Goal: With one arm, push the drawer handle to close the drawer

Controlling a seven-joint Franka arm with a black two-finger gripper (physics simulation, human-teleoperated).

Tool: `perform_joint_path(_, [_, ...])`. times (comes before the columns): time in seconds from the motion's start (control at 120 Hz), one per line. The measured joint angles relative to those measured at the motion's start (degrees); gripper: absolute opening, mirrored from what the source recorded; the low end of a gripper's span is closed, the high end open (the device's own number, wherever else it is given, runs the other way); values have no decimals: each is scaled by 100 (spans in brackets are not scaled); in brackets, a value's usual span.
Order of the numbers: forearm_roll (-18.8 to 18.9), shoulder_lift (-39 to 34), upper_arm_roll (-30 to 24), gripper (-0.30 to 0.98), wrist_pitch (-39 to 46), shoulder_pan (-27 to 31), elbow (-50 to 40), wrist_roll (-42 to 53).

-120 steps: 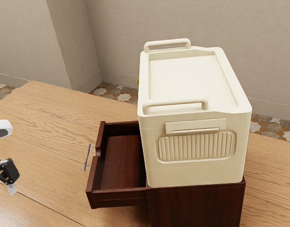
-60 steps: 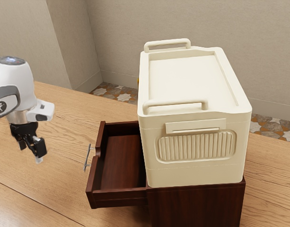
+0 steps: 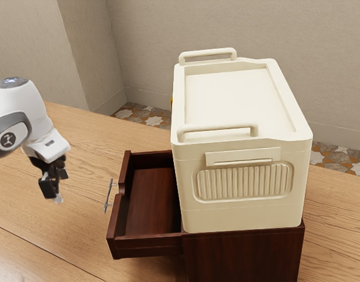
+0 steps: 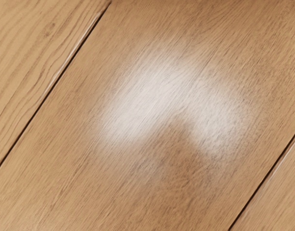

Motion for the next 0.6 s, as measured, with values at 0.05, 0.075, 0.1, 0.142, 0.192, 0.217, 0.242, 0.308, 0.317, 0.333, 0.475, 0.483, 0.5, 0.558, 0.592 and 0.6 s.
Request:
perform_joint_path(0.05, [-136, 39, -25, 66, 80, -61, 4, 341])
perform_joint_path(0.075, [-186, 63, -31, 66, 125, -113, 5, 502])
perform_joint_path(0.1, [-233, 82, -41, 66, 170, -150, 6, 656])
perform_joint_path(0.142, [-342, 98, -62, 66, 240, -203, 3, 894])
perform_joint_path(0.192, [-528, 105, -74, 62, 303, -258, 1, 1150])
perform_joint_path(0.217, [-648, 91, -76, 57, 323, -269, -21, 1256])
perform_joint_path(0.242, [-749, 66, -78, 51, 336, -276, -58, 1335])
perform_joint_path(0.308, [-941, -1, -80, 32, 347, -275, -179, 1509])
perform_joint_path(0.317, [-960, -6, -80, 30, 348, -276, -191, 1530])
perform_joint_path(0.333, [-994, -11, -80, 26, 349, -284, -209, 1568])
perform_joint_path(0.475, [-1297, 66, -134, 6, 396, -397, -178, 1851])
perform_joint_path(0.483, [-1316, 82, -138, 5, 399, -403, -165, 1866])
perform_joint_path(0.5, [-1349, 110, -144, 4, 404, -412, -142, 1894])
perform_joint_path(0.558, [-1447, 185, -155, 0, 420, -433, -87, 1988])
perform_joint_path(0.592, [-1499, 225, -157, -2, 428, -459, -64, 2038])
perform_joint_path(0.6, [-1513, 234, -158, -2, 429, -468, -58, 2050])
